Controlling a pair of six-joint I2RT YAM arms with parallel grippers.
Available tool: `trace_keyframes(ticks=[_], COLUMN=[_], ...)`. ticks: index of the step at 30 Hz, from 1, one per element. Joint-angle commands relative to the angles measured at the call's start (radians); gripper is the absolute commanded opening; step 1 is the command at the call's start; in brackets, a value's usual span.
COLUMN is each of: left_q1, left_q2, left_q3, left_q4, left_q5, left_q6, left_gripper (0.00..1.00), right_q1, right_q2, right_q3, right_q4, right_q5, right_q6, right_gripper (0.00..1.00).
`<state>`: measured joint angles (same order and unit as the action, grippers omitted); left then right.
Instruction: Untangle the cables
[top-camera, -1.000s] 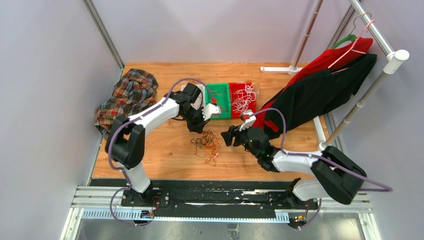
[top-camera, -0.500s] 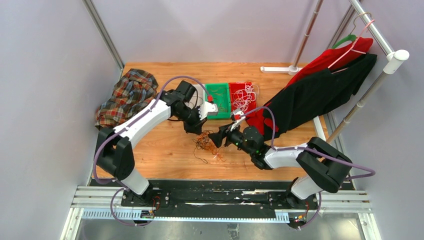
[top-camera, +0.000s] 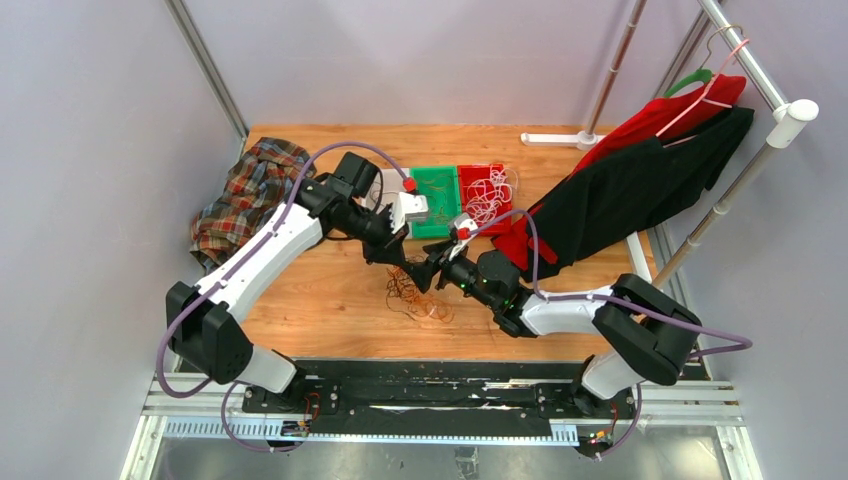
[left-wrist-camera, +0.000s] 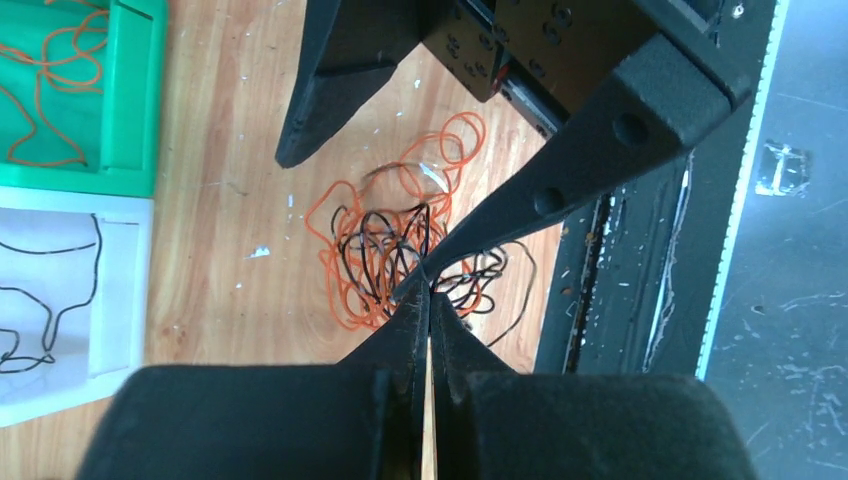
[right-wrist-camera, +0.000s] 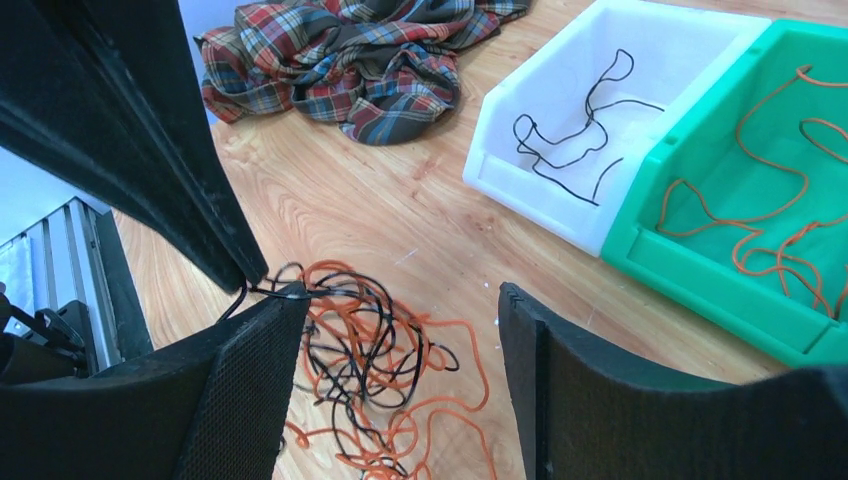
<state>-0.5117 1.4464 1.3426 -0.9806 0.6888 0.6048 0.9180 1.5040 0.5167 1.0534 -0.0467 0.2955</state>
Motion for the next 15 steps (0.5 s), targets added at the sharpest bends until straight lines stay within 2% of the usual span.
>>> trace_keyframes(ticks=[1,7,15], left_q1=[-0.001,-0.001,-0.001], left_q2=[-0.014,-0.043,-0.102], left_q3=[0.04,0.082,0.204], left_q4=[-0.023,-0.064,-0.115], left_q5=[0.073,0.148,0.156], left_q6=[-0.04,-0.075,-0.099], left_gripper=[0.01,0.01,0.01], right_q1=[0.04,0.045,0.044], right_q2=[0.031,0.097,0.195], right_q3=[0.05,0.011,-0.058], right_q4=[0.059,0.14,0.219], right_q5=[0.067,0.142,0.182], right_q6=[-0.006,0.028,0.06], right_gripper=[0.7,0.67,0.63])
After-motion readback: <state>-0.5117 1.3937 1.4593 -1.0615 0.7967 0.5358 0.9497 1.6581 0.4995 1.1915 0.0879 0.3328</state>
